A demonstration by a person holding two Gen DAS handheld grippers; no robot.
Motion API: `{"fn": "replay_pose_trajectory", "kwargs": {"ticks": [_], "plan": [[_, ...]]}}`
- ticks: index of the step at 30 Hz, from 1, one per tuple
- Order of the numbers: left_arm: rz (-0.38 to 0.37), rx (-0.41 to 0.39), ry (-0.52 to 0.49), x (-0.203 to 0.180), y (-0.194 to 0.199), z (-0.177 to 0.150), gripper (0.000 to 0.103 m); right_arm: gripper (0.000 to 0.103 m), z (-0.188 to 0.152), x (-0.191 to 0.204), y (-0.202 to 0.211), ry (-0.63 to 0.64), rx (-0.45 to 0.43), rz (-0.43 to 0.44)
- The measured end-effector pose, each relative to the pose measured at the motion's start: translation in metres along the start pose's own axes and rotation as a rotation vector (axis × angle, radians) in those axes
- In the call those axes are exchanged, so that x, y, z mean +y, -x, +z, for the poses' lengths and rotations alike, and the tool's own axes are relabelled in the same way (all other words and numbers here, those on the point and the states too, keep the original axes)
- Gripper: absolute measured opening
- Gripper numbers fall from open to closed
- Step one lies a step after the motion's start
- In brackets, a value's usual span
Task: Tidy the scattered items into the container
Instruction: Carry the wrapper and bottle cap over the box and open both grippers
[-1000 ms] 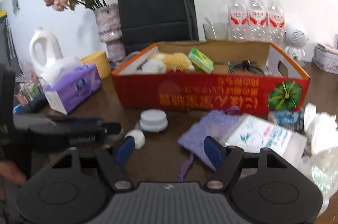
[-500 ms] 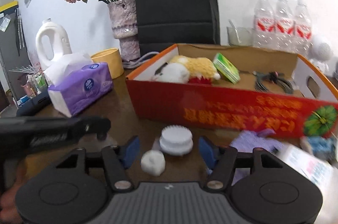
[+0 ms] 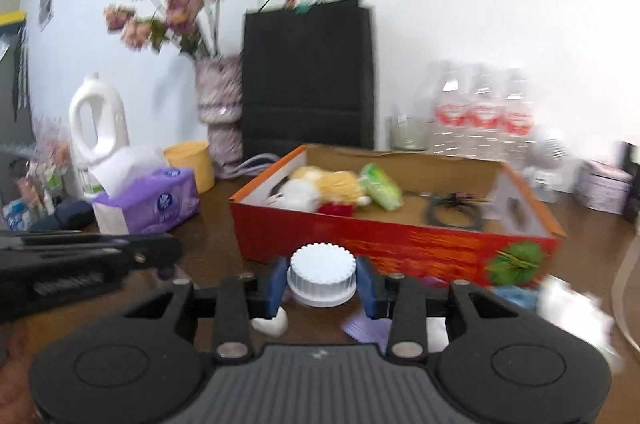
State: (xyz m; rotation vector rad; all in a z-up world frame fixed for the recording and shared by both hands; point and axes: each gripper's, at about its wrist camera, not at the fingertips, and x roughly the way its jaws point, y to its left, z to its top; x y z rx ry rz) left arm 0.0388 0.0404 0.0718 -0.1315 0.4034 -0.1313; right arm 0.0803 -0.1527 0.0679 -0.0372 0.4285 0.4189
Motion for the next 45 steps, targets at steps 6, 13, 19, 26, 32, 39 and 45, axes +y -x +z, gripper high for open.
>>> {"fn": "replay_pose_trajectory", "kwargs": {"ticks": [6,13,19,26,32,39,45], "plan": [[-0.115,0.021,-0.064,-0.053,0.045,-0.042,0.007,0.036,-0.046,-0.026,0.069,-0.152,0.027,-0.053],[-0.133,0.006,-0.157,-0.089,0.093,-0.076,0.007,0.036,-0.08,-0.014,0.127,-0.118,-0.051,-0.042],[-0.077,-0.021,-0.162,-0.095,0.129,-0.09,0.007,0.036,-0.097,-0.008,0.165,-0.122,-0.088,-0.023],[-0.046,-0.11,-0.183,-0.104,0.16,-0.093,0.007,0.036,-0.11,0.0,0.205,-0.081,-0.161,-0.051],[-0.054,-0.092,-0.164,-0.103,0.15,-0.097,0.007,0.036,-0.112,0.003,0.195,-0.103,-0.155,-0.047],[-0.039,-0.062,-0.083,-0.087,0.102,-0.067,0.007,0.036,-0.094,-0.009,0.151,-0.12,-0.111,-0.039],[-0.07,-0.133,-0.05,-0.083,0.022,0.005,0.008,0.037,-0.028,-0.047,0.08,-0.123,-0.162,-0.059]]}}
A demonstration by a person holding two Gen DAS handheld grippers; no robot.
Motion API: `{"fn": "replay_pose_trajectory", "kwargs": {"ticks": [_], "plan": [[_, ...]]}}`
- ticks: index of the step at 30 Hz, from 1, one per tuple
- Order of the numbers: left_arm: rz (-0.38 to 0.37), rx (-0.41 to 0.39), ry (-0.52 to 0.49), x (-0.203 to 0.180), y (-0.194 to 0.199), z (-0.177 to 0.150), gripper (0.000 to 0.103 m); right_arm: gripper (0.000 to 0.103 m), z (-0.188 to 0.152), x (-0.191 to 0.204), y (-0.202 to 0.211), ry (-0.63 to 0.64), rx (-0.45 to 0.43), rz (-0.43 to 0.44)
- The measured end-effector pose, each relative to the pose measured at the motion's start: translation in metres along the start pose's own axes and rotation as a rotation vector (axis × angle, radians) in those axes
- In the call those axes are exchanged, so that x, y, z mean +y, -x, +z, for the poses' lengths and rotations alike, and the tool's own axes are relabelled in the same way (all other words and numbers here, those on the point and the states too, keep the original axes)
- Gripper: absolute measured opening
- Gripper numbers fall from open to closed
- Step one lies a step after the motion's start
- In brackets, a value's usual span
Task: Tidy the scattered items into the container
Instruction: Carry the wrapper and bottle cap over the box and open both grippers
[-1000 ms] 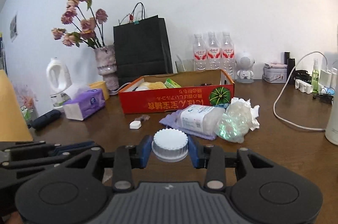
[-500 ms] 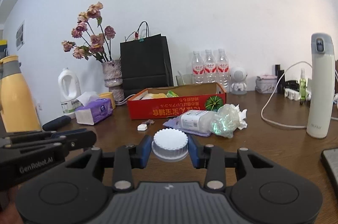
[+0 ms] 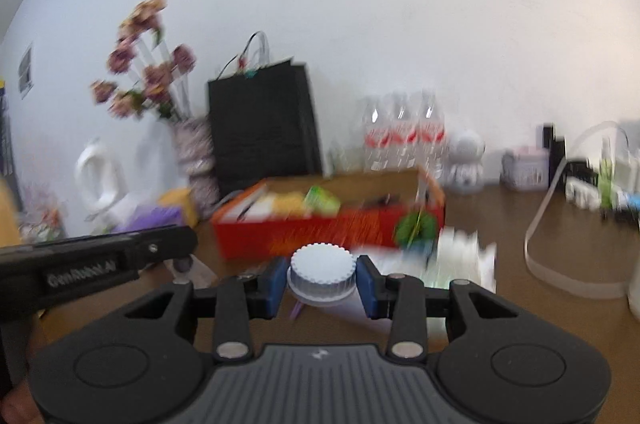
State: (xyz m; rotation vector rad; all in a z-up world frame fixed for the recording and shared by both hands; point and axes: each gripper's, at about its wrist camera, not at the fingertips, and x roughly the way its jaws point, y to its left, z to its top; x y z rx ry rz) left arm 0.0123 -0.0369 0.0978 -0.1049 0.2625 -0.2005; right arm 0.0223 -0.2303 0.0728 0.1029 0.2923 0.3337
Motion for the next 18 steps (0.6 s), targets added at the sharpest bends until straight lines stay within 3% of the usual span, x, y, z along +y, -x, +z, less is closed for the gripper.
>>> {"fn": "replay_pose_trajectory", "kwargs": {"ticks": [3,7,12,14,18], "plan": [[0.0,-0.011,0.031,0.009,-0.057,0.033,0.008,0.037,0.033,-0.021,-0.051,-0.031,-0.001,-0.007],[0.024,0.008,0.04,0.022,-0.151,0.075,0.008,0.037,0.079,-0.045,-0.128,-0.053,0.086,0.012],[-0.012,0.221,0.132,0.044,-0.275,0.105,0.008,0.036,0.128,-0.073,-0.227,-0.084,0.233,0.008],[0.008,0.263,0.172,0.054,-0.313,0.099,0.008,0.036,0.137,-0.083,-0.267,-0.103,0.319,0.002],[0.041,0.518,0.204,0.068,-0.381,0.068,0.009,0.037,0.125,-0.099,-0.341,-0.132,0.523,0.006]]}}
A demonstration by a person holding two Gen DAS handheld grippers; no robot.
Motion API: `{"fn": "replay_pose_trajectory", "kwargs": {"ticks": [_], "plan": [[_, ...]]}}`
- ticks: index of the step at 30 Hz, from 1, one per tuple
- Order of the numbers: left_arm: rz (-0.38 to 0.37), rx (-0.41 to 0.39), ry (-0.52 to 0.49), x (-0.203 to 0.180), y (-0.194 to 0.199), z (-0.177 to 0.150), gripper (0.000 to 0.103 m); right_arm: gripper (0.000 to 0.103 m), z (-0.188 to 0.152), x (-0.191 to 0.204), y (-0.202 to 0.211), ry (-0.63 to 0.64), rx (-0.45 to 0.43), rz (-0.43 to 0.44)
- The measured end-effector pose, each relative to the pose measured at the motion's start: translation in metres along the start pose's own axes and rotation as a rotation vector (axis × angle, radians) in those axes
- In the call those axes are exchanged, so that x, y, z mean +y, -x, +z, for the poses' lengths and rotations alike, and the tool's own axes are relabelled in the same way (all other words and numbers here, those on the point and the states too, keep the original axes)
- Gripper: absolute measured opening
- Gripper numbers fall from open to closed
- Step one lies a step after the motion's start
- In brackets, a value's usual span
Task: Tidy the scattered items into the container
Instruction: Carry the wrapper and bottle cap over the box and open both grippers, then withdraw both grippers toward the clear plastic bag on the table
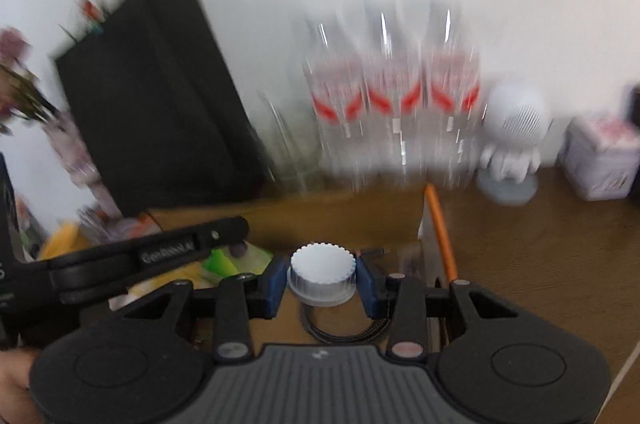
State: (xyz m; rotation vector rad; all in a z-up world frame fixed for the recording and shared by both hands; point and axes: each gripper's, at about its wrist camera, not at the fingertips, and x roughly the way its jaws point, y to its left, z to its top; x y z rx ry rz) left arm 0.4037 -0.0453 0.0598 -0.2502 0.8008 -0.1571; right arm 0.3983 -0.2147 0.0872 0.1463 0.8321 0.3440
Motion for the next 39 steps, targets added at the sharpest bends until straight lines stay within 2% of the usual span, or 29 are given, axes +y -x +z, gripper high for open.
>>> {"fn": "replay_pose_trajectory", "kwargs": {"ticks": [3,4,5,6,7,9,14,15,16,17,18,19,20,22,26,29,32,36,39], "plan": [[0.075,0.097,-0.012,0.008,-0.034,-0.005,0.01,0.038,0.0,-0.007,-0.045,-0.011,0.112,-0.031],[0.044,0.118,0.01,0.012,-0.038,-0.005,0.015,0.038,-0.003,-0.008,-0.056,-0.006,0.138,-0.039],[0.031,0.117,0.015,0.013,-0.038,-0.005,0.019,0.044,-0.007,-0.008,-0.065,-0.004,0.161,-0.04],[0.038,0.112,0.004,0.013,-0.038,-0.006,0.033,0.042,-0.01,-0.009,-0.071,-0.012,0.183,-0.033],[0.04,0.115,-0.015,0.011,-0.038,-0.007,0.041,0.045,-0.01,-0.011,-0.071,-0.031,0.185,-0.022],[0.035,0.11,-0.031,0.01,-0.037,-0.006,0.044,0.046,-0.01,-0.013,-0.073,-0.053,0.174,-0.006],[0.019,0.122,-0.039,0.009,-0.038,-0.004,0.045,0.046,-0.011,-0.008,-0.076,-0.063,0.187,-0.03],[0.024,0.115,-0.051,0.009,-0.035,-0.003,0.05,0.046,-0.01,-0.008,-0.075,-0.068,0.198,-0.034],[0.031,0.107,-0.064,0.008,-0.029,-0.001,0.058,0.048,-0.007,-0.006,-0.071,-0.07,0.21,-0.044],[0.038,0.097,-0.072,0.008,-0.021,0.002,0.063,0.057,-0.004,-0.004,-0.065,-0.066,0.21,-0.048],[0.045,0.086,-0.082,0.007,-0.011,0.005,0.075,0.062,0.0,0.0,-0.057,-0.05,0.203,-0.043],[0.062,0.08,-0.102,0.006,0.0,0.008,0.083,0.071,0.003,0.005,-0.048,-0.026,0.199,-0.04],[0.095,0.077,-0.12,0.004,0.01,0.011,0.085,0.082,0.005,0.011,-0.039,-0.001,0.195,-0.05],[0.178,0.079,-0.131,0.003,0.031,0.017,0.09,0.085,0.01,0.023,-0.018,0.049,0.171,-0.086],[0.236,0.09,-0.114,0.01,0.072,0.018,0.094,0.086,0.015,0.029,0.027,0.06,0.143,-0.099],[0.255,0.056,-0.136,0.01,0.108,0.011,0.1,0.089,0.011,0.035,0.065,0.071,0.104,-0.109],[0.264,-0.011,-0.166,0.002,0.146,-0.003,0.103,0.093,0.001,0.046,0.101,0.102,0.031,-0.095],[0.265,-0.151,-0.198,-0.012,0.194,-0.031,0.103,0.094,-0.015,0.06,0.137,0.133,-0.067,-0.094],[0.259,-0.273,-0.218,-0.02,0.223,-0.055,0.103,0.095,-0.036,0.071,0.161,0.175,-0.195,-0.084]]}}
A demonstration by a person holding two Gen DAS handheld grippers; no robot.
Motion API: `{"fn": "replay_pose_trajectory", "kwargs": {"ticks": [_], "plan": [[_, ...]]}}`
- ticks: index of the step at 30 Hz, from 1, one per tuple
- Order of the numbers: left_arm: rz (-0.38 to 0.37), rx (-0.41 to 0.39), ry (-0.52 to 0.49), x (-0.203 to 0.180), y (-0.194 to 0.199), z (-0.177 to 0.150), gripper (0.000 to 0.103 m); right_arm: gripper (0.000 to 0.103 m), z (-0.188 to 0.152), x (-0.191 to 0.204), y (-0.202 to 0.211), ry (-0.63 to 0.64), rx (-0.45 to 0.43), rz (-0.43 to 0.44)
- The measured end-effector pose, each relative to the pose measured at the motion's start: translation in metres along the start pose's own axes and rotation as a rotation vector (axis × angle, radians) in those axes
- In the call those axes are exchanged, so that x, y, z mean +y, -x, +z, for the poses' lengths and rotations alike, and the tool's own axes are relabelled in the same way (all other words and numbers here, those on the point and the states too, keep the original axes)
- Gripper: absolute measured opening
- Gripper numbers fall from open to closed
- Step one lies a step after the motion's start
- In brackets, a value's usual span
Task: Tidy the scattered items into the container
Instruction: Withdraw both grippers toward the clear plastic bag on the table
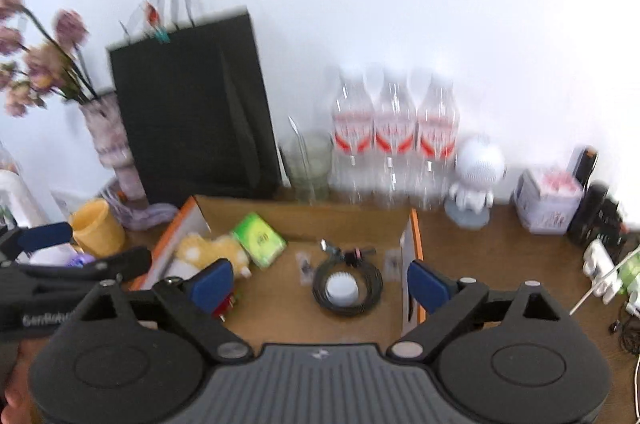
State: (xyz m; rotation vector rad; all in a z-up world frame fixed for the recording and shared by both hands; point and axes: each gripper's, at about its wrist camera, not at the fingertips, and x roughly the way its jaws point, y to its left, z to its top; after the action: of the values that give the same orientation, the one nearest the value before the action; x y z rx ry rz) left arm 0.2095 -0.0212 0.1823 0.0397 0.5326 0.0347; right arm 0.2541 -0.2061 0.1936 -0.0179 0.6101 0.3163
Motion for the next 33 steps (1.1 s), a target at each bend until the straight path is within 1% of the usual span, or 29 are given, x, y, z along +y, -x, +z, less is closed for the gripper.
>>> {"fn": "replay_pose_trajectory", "kwargs": {"ticks": [2,4,7,10,13,14,15,16,17,19,21,23,25,26,28,30,33], "plan": [[0.021,-0.067,-0.028,-0.004,0.018,-0.009,0.103,0.096,-0.014,0.008,0.017,0.068,-0.101,-0.023],[0.015,-0.109,-0.049,-0.006,0.031,-0.017,0.103,0.097,-0.025,0.013,0.03,0.099,-0.154,-0.059],[0.002,-0.14,-0.033,-0.007,0.049,-0.029,0.103,0.097,-0.033,0.014,0.044,0.064,-0.179,-0.041],[-0.026,-0.163,-0.016,-0.007,0.068,-0.044,0.103,0.098,-0.043,0.016,0.059,0.026,-0.19,-0.026],[-0.024,-0.167,-0.015,-0.006,0.095,-0.07,0.103,0.098,-0.071,0.025,0.082,0.021,-0.186,-0.042],[-0.04,-0.177,-0.012,-0.005,0.109,-0.084,0.103,0.098,-0.086,0.029,0.093,0.025,-0.194,-0.057],[-0.075,-0.198,-0.015,-0.002,0.124,-0.1,0.103,0.1,-0.104,0.032,0.107,0.033,-0.211,-0.063],[-0.107,-0.213,-0.022,0.001,0.14,-0.12,0.103,0.102,-0.125,0.033,0.123,0.038,-0.227,-0.061],[-0.117,-0.218,-0.022,0.002,0.154,-0.141,0.103,0.103,-0.147,0.035,0.139,0.037,-0.239,-0.052],[-0.121,-0.222,-0.018,0.006,0.182,-0.187,0.103,0.103,-0.196,0.034,0.169,0.021,-0.254,-0.022],[-0.131,-0.236,-0.004,0.01,0.205,-0.238,0.103,0.103,-0.244,0.033,0.191,0.025,-0.249,0.009],[-0.142,-0.214,0.032,0.018,0.222,-0.286,0.103,0.103,-0.289,0.035,0.212,0.063,-0.259,-0.015],[-0.139,-0.191,0.042,0.024,0.234,-0.315,0.103,0.103,-0.322,0.037,0.228,0.092,-0.27,-0.045],[-0.141,-0.19,0.027,0.025,0.237,-0.319,0.103,0.103,-0.333,0.038,0.233,0.105,-0.261,-0.044],[-0.149,-0.217,0.01,0.026,0.236,-0.311,0.103,0.103,-0.342,0.038,0.232,0.092,-0.238,-0.045],[-0.14,-0.238,0.041,0.027,0.229,-0.3,0.103,0.103,-0.341,0.033,0.223,0.056,-0.221,-0.039],[-0.126,-0.193,0.069,0.025,0.209,-0.286,0.103,0.103,-0.325,0.025,0.204,0.021,-0.203,-0.058]]}}
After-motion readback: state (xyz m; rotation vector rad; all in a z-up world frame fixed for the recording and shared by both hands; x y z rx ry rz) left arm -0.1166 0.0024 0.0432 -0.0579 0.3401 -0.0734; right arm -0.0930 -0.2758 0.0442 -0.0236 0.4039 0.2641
